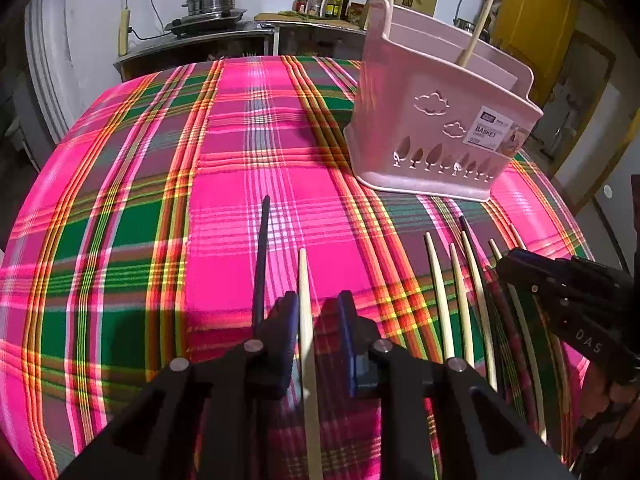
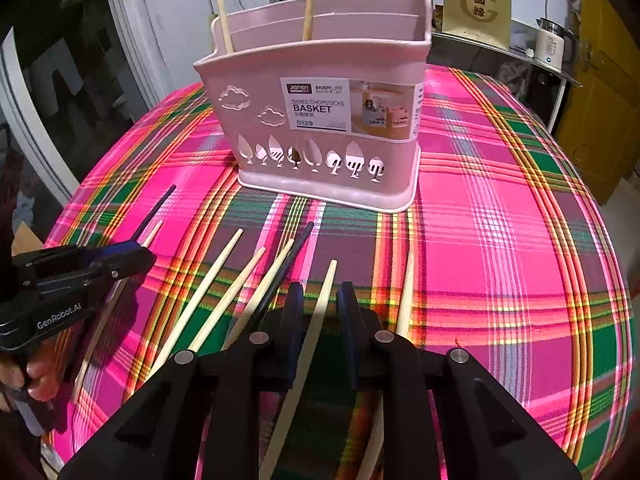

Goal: Organize utensils
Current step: 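Close the left tool on a bamboo chopstick while the right tool grasps another, then lift both chopsticks upright and carry them above the pink basket, then lower both chopsticks into the basket and open both tools, then move both open tools back toward the chopsticks on the table, then close the left tool on a bamboo chopstick while the right tool grasps another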

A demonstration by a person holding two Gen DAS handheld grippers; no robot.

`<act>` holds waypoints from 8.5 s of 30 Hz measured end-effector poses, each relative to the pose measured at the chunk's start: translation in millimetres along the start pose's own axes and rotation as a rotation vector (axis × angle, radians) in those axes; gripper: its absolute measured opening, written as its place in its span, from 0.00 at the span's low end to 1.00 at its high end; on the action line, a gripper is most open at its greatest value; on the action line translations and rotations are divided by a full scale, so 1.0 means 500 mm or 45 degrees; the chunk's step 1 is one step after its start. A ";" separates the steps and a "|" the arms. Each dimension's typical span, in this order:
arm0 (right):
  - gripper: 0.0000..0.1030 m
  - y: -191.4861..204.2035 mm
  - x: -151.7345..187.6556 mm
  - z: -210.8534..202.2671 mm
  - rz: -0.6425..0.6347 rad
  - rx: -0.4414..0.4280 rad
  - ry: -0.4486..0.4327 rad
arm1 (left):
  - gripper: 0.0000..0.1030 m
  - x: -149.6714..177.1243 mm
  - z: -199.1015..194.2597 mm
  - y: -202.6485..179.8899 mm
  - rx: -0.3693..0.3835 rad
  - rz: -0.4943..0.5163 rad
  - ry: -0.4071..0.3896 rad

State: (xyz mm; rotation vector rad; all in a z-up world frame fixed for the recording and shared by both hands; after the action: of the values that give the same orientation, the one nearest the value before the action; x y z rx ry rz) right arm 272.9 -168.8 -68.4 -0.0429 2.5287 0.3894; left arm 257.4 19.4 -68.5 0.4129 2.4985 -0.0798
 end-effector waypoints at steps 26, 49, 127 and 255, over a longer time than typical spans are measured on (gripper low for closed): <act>0.06 0.037 -0.043 -0.097 0.000 -0.081 -0.120 | 0.06 -0.066 -0.101 -0.006 -0.009 0.027 -0.106; 0.06 0.064 -0.079 -0.301 -0.047 -0.191 -0.371 | 0.06 -0.120 -0.314 -0.037 0.004 0.073 -0.374; 0.06 0.106 -0.354 -0.196 -0.034 -0.271 -0.432 | 0.06 -0.413 -0.190 0.040 0.072 0.099 -0.388; 0.23 -0.103 0.009 -0.111 0.134 -0.124 -0.133 | 0.20 -0.032 0.005 -0.131 0.002 0.170 -0.035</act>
State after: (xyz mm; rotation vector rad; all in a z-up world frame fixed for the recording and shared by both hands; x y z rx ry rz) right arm 245.1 -233.9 -40.5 0.0714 2.4141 0.5427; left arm 250.6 -47.4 -63.7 0.5744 2.4370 -0.0343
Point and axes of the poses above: each gripper's, at about its wrist camera, not at the fingertips, and z roughly the way its jaws point, y to its left, x to its underside, the point moved 5 cm from there along z, roughly the way its jaws point, and after that the axes turned 15 degrees about z, right-handed, at the moved point
